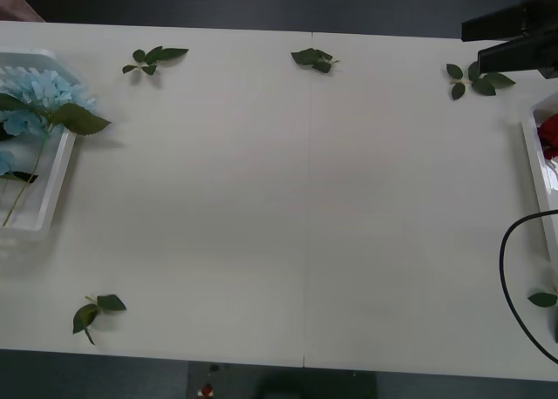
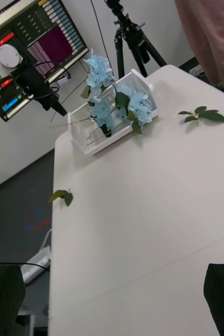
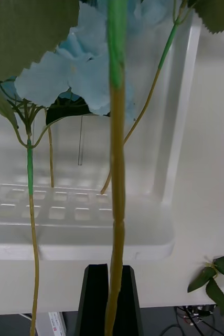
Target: Put the red flowers into the right box and the blue flowers into the left box
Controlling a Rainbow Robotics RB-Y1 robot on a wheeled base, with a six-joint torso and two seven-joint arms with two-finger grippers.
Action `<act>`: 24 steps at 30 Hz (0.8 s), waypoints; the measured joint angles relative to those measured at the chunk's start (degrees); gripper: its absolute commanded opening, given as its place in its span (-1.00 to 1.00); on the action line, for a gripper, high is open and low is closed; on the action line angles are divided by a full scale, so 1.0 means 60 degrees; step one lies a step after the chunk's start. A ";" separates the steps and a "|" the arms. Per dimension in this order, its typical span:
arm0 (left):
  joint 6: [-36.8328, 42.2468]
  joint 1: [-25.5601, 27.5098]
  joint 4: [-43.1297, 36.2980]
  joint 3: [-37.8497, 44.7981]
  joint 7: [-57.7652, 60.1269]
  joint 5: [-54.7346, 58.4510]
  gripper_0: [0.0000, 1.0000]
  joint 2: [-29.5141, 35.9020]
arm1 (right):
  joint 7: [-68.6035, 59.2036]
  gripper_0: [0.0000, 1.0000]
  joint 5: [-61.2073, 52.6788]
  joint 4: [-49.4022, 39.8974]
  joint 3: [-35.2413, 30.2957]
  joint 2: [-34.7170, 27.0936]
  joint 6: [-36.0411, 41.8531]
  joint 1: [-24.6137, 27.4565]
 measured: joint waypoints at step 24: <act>-0.0541 -0.0256 0.0926 -0.0584 -0.0531 0.1637 0.55 0.0000 | 0.2367 1.00 -0.0951 -0.1272 0.0441 -0.0387 0.0000 0.1265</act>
